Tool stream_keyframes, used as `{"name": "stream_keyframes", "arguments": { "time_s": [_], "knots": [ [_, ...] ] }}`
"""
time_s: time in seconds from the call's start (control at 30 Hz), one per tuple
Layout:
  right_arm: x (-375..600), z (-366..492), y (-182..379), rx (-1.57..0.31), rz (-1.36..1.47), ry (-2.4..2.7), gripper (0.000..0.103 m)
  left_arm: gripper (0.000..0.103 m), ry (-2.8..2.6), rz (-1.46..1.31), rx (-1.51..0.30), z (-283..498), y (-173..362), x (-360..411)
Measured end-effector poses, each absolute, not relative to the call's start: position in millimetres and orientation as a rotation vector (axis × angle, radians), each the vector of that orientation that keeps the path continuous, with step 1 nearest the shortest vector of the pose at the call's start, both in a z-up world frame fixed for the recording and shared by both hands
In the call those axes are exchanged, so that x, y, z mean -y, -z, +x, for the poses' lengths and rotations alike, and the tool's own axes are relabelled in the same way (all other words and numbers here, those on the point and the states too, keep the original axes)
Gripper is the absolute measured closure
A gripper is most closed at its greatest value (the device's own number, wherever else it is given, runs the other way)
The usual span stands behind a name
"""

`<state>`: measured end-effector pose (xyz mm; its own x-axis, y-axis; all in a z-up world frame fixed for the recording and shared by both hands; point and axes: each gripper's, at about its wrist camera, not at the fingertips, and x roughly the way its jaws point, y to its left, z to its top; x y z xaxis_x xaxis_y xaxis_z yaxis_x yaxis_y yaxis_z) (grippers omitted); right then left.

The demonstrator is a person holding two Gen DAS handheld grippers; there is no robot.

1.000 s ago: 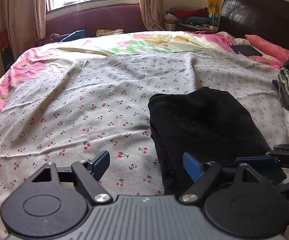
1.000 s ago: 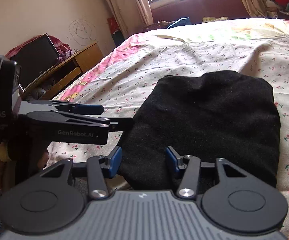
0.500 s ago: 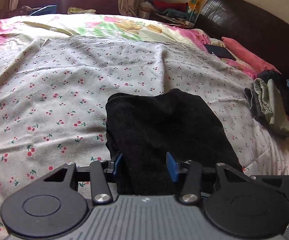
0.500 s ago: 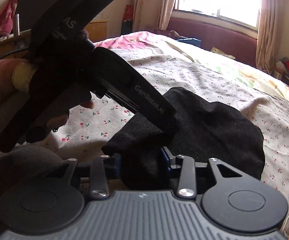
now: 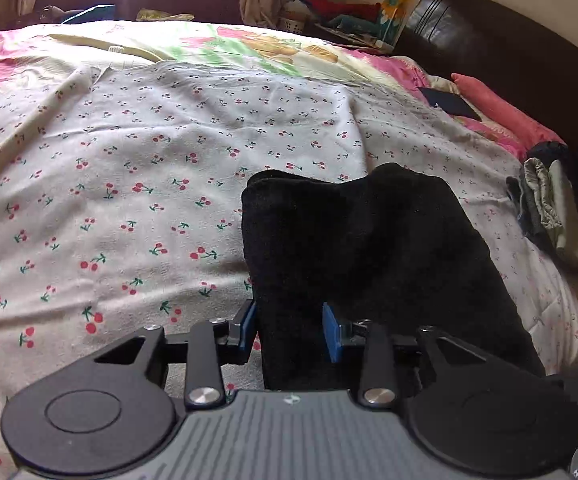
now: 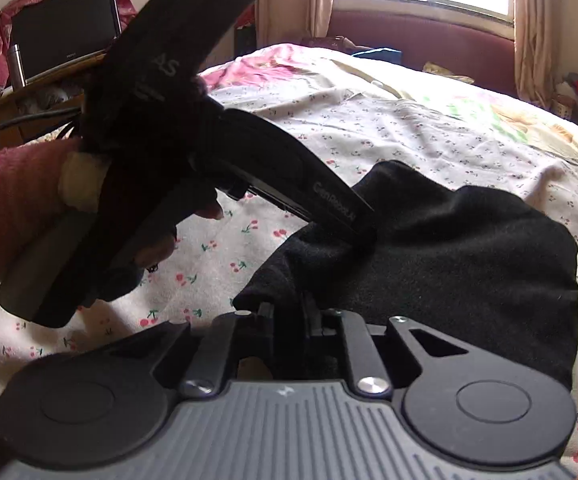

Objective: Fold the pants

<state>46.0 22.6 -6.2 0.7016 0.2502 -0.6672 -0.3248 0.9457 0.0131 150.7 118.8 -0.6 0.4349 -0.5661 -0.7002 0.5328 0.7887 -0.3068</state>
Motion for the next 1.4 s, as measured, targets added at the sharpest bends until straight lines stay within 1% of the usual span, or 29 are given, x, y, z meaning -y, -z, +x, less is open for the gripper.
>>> {"name": "stream_keyframes", "arguments": {
  "time_s": [0.03,0.07,0.1,0.13,0.17,0.23,0.3,0.37,0.43,0.53,0.57,0.6,0.63,0.7,0.77,0.9,0.97,1.03,1.13,1.17,1.23,1.27,1.3,1.33,1.37,1.4],
  "knots": [
    [-20.9,40.3,7.1,-0.708,-0.133,-0.332,0.089,0.048,0.678,-0.063,-0.886,148.8,0.0,-123.8],
    [-19.3,37.4,5.3,-0.697,-0.150,-0.341,0.085,0.046,0.663,-0.071,-0.883,147.6,-1.1,-127.7],
    [-17.6,35.6,1.8,-0.695,-0.160,-0.354,0.085,0.043,0.654,-0.072,-0.879,147.1,-2.5,-129.7],
    [-15.8,34.2,-2.0,-0.697,-0.162,-0.363,0.082,0.043,0.645,-0.072,-0.869,146.5,-5.1,-132.0],
    [-12.9,29.7,-8.9,-0.698,-0.157,-0.373,0.076,0.043,0.630,-0.070,-0.856,145.5,-8.5,-134.2],
    [-1.3,13.6,-24.6,-0.667,-0.114,-0.386,0.070,0.043,0.587,-0.049,-0.812,140.7,-19.2,-137.5],
    [16.8,-1.0,-37.7,-0.612,-0.054,-0.361,0.067,0.043,0.562,-0.004,-0.761,134.6,-31.4,-135.9],
    [35.6,-3.9,-43.6,-0.566,-0.025,-0.298,0.059,0.043,0.571,0.032,-0.730,126.9,-39.9,-128.3],
    [51.9,5.8,-41.5,-0.547,-0.045,-0.205,0.054,0.043,0.612,0.069,-0.731,116.4,-38.8,-115.5],
    [86.9,42.5,-19.0,-0.627,0.034,-0.125,0.055,0.042,0.597,0.187,-0.824,102.0,-14.2,-96.3],
    [95.0,54.5,-6.8,-0.686,0.036,-0.079,0.056,0.042,0.587,0.175,-0.850,97.8,-4.2,-96.6],
    [104.0,65.1,8.8,-0.751,0.029,-0.039,0.062,0.042,0.586,0.138,-0.865,97.3,-0.9,-99.6],
    [111.2,66.2,17.4,-0.774,0.045,-0.040,0.064,0.042,0.595,0.070,-0.880,95.2,-3.2,-106.0],
    [121.4,47.3,12.5,-0.751,0.115,-0.034,0.064,0.042,0.606,0.043,-0.854,90.1,-13.4,-111.5],
    [130.4,30.4,2.5,-0.724,0.155,-0.010,0.058,0.042,0.592,0.056,-0.849,89.4,-17.5,-111.3],
    [153.2,6.0,-0.7,-0.736,0.311,0.040,0.058,0.041,0.584,0.002,-0.889,94.8,-10.9,-112.9],
    [163.3,-10.6,-0.2,-0.738,0.400,0.037,0.057,0.039,0.578,0.002,-0.890,94.7,-9.6,-113.1],
    [167.4,-26.3,0.4,-0.753,0.435,0.025,0.055,0.032,0.572,-0.002,-0.893,96.1,-8.4,-113.4],
    [158.0,-42.3,-2.3,-0.766,0.404,-0.015,0.053,0.031,0.584,-0.046,-0.920,99.1,-4.6,-113.5],
    [153.4,-45.8,-3.6,-0.765,0.390,-0.035,0.047,0.031,0.592,-0.046,-0.921,97.9,-3.7,-112.1],
    [143.5,-43.9,-1.4,-0.789,0.382,-0.079,0.039,0.031,0.595,-0.024,-0.908,94.0,-3.4,-108.5],
    [140.7,-39.6,2.2,-0.803,0.401,-0.093,0.039,0.031,0.594,-0.021,-0.910,93.7,-3.4,-107.9],
    [138.5,-31.0,9.1,-0.833,0.435,-0.108,0.043,0.031,0.596,-0.036,-0.919,94.8,-3.3,-109.3],
    [138.8,-22.2,16.5,-0.867,0.469,-0.105,0.055,0.031,0.598,-0.059,-0.930,96.1,-3.0,-111.5],
    [141.2,-14.7,24.1,-0.906,0.505,-0.100,0.075,0.032,0.601,-0.082,-0.946,96.9,-1.9,-113.7],
    [146.4,-12.0,29.8,-0.931,0.556,-0.111,0.080,0.033,0.607,-0.100,-0.957,95.8,-1.1,-115.0]
  ]
}}
